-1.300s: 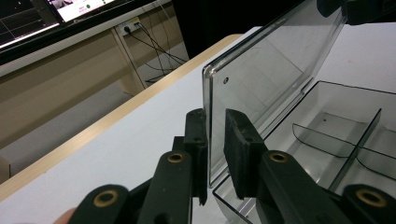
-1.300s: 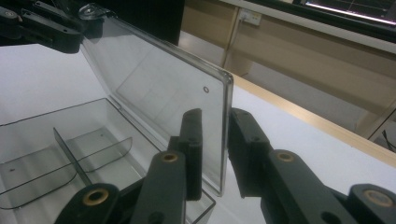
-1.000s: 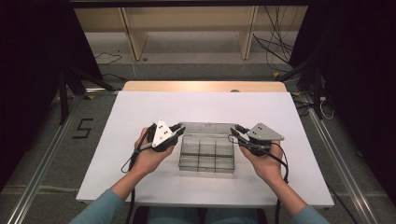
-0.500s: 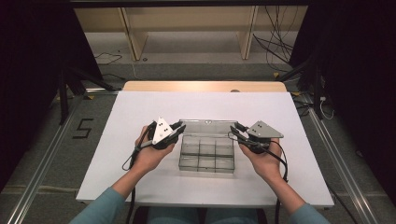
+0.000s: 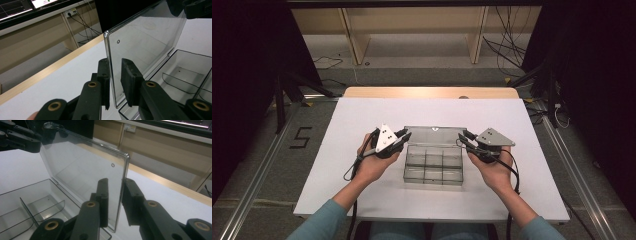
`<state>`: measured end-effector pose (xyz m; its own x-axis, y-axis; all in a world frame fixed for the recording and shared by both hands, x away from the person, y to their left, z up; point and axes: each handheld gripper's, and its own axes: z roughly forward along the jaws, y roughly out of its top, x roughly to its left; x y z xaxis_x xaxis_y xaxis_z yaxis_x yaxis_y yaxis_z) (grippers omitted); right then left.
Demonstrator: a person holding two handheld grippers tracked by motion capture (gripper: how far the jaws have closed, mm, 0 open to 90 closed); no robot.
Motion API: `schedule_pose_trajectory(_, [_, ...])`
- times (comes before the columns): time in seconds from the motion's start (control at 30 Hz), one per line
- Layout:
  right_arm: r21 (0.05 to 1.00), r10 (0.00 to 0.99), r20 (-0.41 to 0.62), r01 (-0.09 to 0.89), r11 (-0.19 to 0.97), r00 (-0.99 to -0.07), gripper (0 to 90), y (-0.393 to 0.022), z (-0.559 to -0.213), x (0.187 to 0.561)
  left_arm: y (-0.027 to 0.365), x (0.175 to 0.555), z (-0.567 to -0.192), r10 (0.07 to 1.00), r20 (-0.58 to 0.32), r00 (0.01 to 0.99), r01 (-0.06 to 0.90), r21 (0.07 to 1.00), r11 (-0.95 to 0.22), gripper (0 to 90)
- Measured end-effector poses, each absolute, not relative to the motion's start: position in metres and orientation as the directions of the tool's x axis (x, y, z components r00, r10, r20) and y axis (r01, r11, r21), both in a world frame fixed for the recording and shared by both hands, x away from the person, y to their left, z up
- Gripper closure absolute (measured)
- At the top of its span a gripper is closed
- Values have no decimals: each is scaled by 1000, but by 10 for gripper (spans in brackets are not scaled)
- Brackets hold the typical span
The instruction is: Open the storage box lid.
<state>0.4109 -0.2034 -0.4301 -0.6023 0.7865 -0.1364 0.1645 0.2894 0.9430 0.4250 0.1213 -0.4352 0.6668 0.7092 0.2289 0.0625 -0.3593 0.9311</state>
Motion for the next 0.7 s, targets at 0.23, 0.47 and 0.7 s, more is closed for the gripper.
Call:
schedule_pose_trajectory(0.23, [945, 791, -132, 166, 283, -598, 760, -203, -430, 413, 121, 427, -435, 713, 219, 666, 68, 934, -351, 770])
schedule_pose_trajectory(0.47, [946, 795, -123, 172, 275, -594, 757, -203, -431, 415, 120, 429, -436, 718, 209, 664, 73, 937, -341, 767])
schedule_pose_trajectory(0.7, [946, 798, -115, 180, 269, -592, 754, -202, -431, 417, 120, 431, -437, 722, 196, 663, 82, 940, -330, 764])
